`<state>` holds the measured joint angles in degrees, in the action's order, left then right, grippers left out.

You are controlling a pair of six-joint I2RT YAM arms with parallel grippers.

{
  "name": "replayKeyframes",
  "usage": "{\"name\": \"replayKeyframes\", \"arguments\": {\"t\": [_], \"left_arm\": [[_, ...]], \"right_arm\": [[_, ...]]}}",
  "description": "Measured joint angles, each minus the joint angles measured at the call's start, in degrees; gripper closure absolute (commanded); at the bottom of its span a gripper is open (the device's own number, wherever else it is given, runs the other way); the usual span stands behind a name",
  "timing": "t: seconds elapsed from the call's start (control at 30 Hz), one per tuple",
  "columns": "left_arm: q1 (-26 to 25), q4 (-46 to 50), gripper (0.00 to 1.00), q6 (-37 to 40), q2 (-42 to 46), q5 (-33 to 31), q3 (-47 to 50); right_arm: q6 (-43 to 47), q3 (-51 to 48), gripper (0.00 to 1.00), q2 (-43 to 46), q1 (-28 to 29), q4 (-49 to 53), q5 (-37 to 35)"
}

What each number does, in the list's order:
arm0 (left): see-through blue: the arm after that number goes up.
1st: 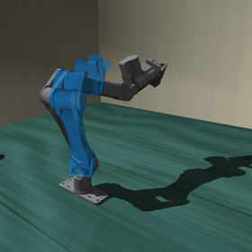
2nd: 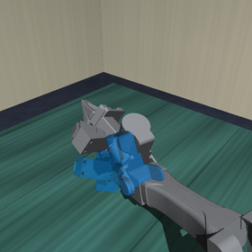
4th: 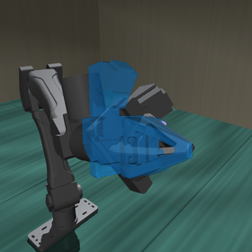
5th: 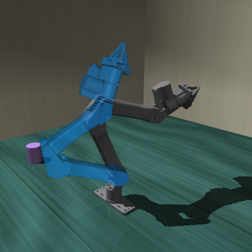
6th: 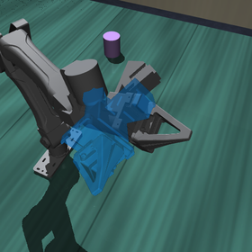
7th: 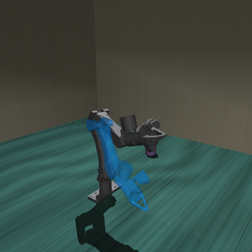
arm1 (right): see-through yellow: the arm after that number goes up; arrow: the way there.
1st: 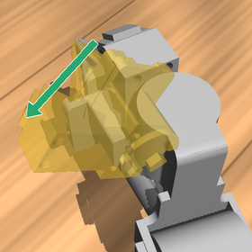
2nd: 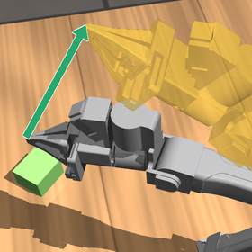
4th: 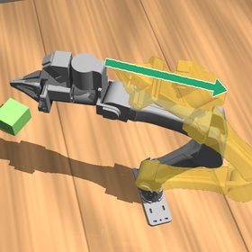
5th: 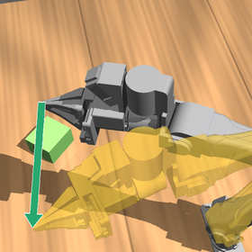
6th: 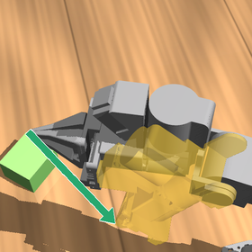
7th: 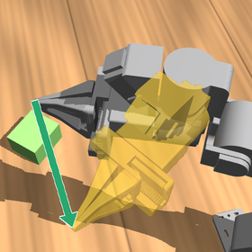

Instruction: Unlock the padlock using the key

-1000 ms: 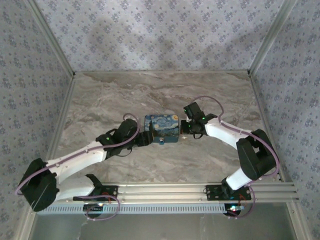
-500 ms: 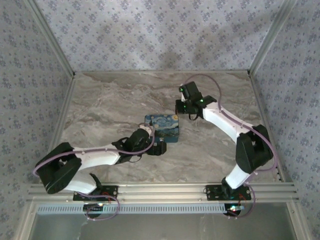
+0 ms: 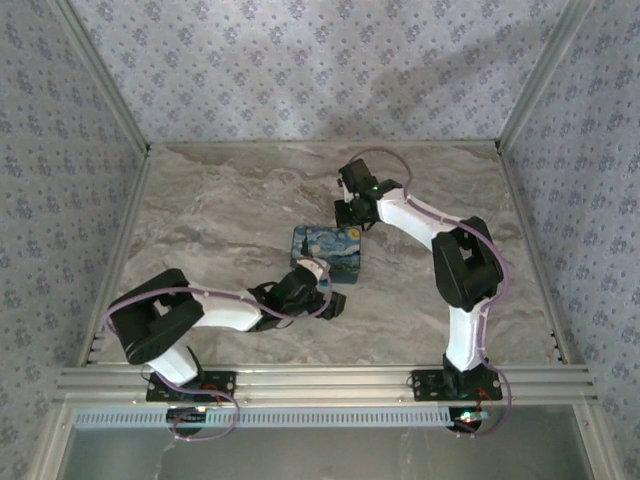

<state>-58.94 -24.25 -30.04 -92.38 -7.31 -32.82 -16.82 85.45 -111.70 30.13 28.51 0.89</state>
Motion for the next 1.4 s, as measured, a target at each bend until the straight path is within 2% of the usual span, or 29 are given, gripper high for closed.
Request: {"name": "replayKeyframes", "arguments": {"t": [0.3,0.53,0.63,0.9,1.07,1.2,1.4], "left_arm": [[-1.2,-6.5,0.06,6.5,-6.0,-4.3,-1.8],[-1.4,-10.8,0.09,11.3,-8.6,-4.8,-1.9],[-1.5,-13.2,0.15,13.6,-9.9,-5.0,-1.9],[-1.5,-17.9,0.15,17.0,-12.5,-5.1,-2.1],[-0.7,-24.0,0.2,16.5,-15.0,-3.7,-1.8],[0.6,-29.1,0.18,15.2,-16.5,0.7,-1.3],[1.1,-31.4,0.17,14.8,-17.3,4.8,-1.6]], "right_arm": [[0.4,0.1,1.0,-1.2,-0.4,-0.7,0.2],[0.9,-0.4,1.0,-1.4,-0.8,-3.0,-0.1],[0.9,-0.9,1.0,-1.4,-0.9,-4.3,-0.3],[1.1,-2.1,1.0,-1.4,-1.0,-7.6,-0.6],[1.0,-3.1,1.0,-1.4,-1.0,-10.4,-1.2],[1.3,-3.9,1.0,-1.4,-1.0,-12.5,-1.6],[1.5,-4.6,1.0,-1.2,-1.0,-13.7,-1.5]]}}
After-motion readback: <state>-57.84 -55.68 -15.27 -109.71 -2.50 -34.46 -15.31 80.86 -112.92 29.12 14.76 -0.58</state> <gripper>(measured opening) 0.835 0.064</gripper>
